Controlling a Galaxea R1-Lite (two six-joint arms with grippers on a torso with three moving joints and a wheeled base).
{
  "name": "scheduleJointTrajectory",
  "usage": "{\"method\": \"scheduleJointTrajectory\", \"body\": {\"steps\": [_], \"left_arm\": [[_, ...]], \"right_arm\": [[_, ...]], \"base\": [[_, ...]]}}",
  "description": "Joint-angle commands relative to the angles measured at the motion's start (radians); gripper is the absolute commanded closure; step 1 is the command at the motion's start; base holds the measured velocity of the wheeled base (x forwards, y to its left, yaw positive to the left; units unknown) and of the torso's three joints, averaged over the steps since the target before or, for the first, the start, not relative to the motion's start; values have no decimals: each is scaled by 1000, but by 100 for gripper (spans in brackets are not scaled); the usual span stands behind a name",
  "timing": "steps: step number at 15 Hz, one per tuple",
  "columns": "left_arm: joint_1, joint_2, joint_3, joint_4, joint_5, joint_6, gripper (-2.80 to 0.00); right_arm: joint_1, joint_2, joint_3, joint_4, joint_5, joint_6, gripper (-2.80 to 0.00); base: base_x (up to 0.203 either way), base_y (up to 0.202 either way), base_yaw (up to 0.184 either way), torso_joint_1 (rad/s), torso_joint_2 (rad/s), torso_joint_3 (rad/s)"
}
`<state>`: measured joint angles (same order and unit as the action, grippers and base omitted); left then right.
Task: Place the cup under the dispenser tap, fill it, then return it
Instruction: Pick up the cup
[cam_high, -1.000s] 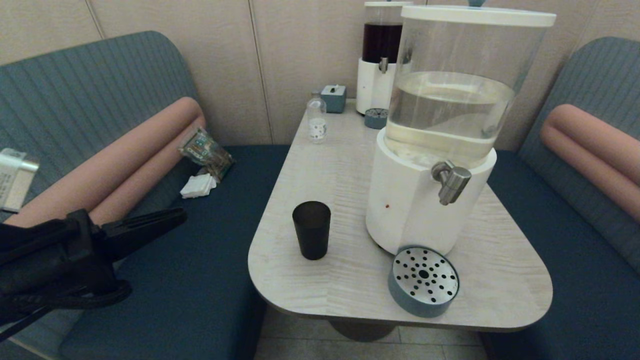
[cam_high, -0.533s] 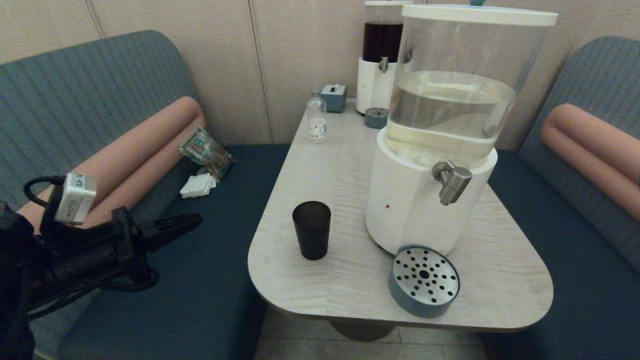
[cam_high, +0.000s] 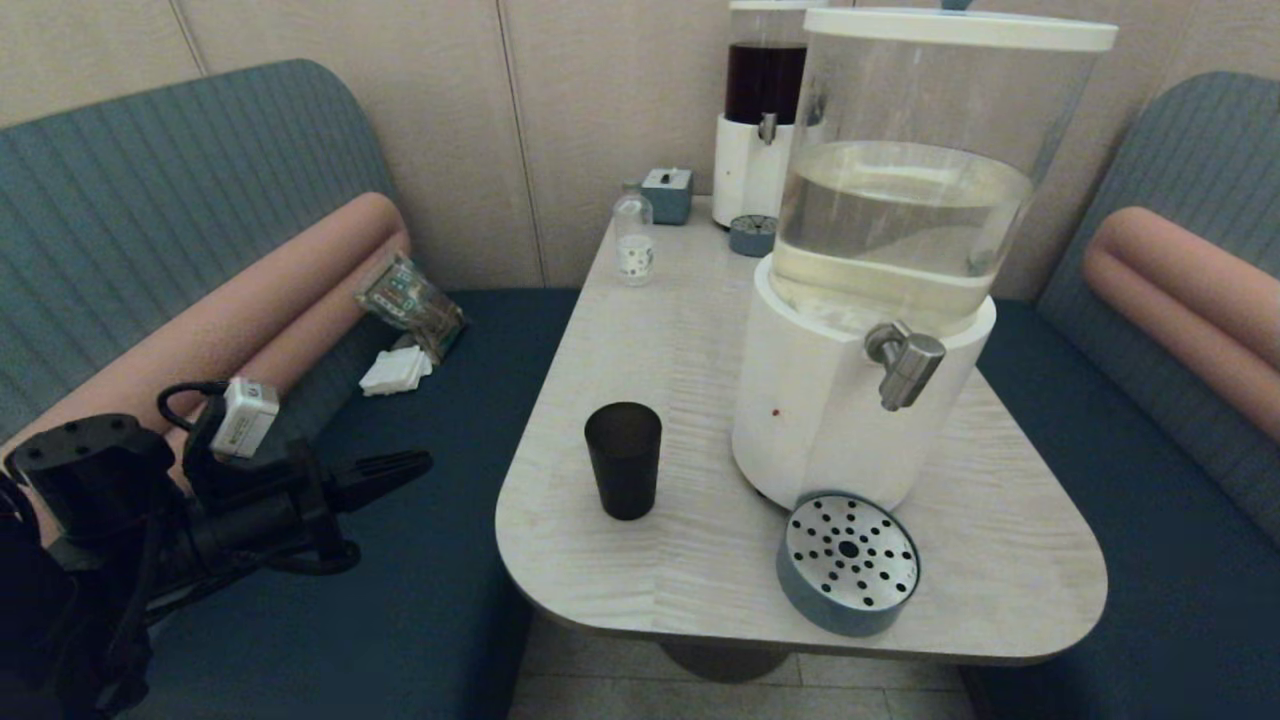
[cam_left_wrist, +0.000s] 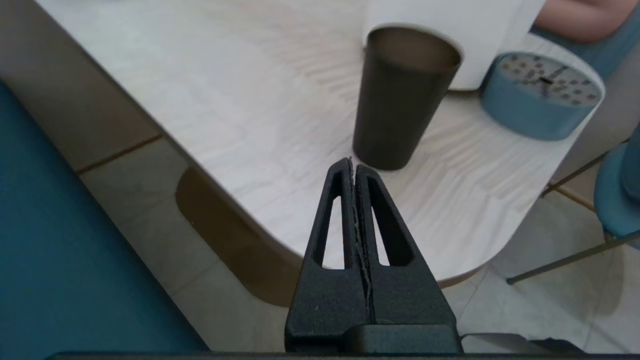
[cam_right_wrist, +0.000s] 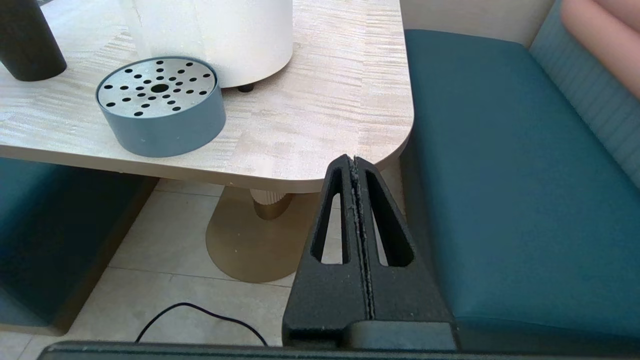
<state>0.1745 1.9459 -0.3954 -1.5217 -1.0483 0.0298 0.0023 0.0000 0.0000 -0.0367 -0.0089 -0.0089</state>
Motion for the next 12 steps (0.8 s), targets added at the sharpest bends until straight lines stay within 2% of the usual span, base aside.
{"method": "scheduleJointTrajectory", "body": {"steps": [1,3,4,7,9,12], "left_arm": [[0,41,-10,-8,-6,2,0],[0,64,-20,-8,-9,12,0],[-1,67,-20,-8,-14,22,-280],[-1,75,-19,-8,-70,37,-280],[-1,111,-23,-8,-99,94,-280],[-42,133,-23,-8,-104,104,-280]], "right_arm": [[-1,-2,14,0,0,0,0],[1,-2,14,0,0,0,0],[1,-2,14,0,0,0,0],[1,-2,14,0,0,0,0],[1,-2,15,0,0,0,0],[1,-2,14,0,0,0,0]], "base": [[0,0,0,0,0,0],[0,0,0,0,0,0],[0,0,0,0,0,0],[0,0,0,0,0,0],[0,0,0,0,0,0],[0,0,0,0,0,0]]}}
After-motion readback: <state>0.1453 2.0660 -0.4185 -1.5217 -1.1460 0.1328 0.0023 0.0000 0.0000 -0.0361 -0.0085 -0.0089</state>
